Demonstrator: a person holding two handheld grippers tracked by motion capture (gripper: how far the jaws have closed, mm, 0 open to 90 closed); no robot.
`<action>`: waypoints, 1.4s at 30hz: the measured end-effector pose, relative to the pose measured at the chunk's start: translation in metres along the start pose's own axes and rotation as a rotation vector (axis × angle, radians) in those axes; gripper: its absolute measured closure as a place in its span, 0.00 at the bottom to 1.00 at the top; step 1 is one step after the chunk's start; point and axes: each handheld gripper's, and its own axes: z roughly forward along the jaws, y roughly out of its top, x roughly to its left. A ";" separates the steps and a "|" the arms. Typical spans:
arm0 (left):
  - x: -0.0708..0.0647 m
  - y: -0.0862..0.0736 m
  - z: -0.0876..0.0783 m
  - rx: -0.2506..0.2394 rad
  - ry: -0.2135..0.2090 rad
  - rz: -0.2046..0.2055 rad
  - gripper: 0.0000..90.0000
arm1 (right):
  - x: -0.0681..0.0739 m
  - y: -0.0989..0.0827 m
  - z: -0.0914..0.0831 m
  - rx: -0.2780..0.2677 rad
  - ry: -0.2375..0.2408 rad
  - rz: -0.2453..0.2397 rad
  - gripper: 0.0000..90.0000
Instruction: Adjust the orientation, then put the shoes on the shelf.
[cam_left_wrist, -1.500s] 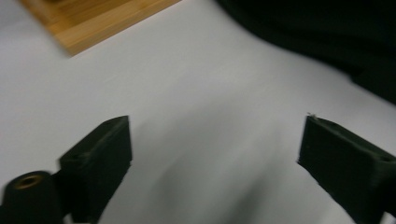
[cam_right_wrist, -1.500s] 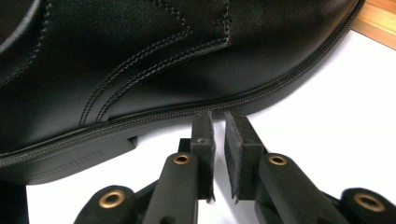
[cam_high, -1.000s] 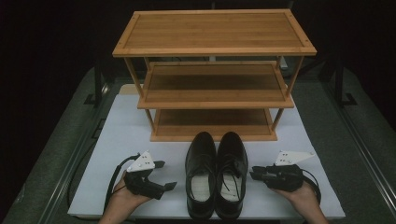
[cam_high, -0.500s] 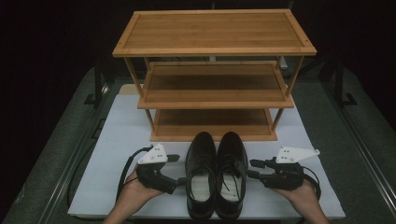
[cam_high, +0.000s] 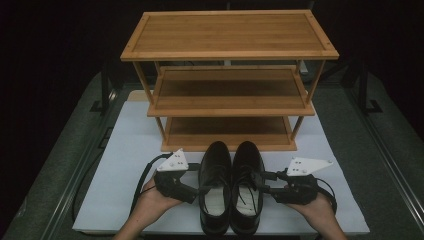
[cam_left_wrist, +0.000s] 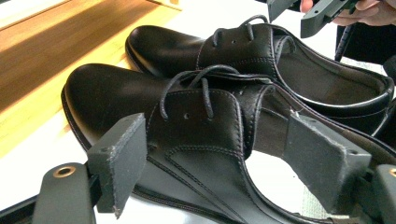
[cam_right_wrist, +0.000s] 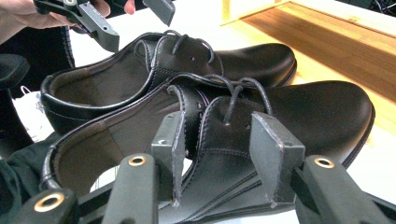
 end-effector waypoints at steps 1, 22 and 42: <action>0.001 0.000 0.000 -0.001 0.002 -0.001 0.25 | 0.000 0.000 0.001 0.001 -0.002 0.001 0.60; 0.003 -0.005 0.010 0.028 -0.051 0.011 0.64 | 0.003 0.001 0.018 0.063 -0.024 -0.018 0.69; -0.004 0.004 -0.006 -0.011 0.104 0.086 0.98 | 0.002 0.005 0.005 -0.008 -0.111 -0.014 0.98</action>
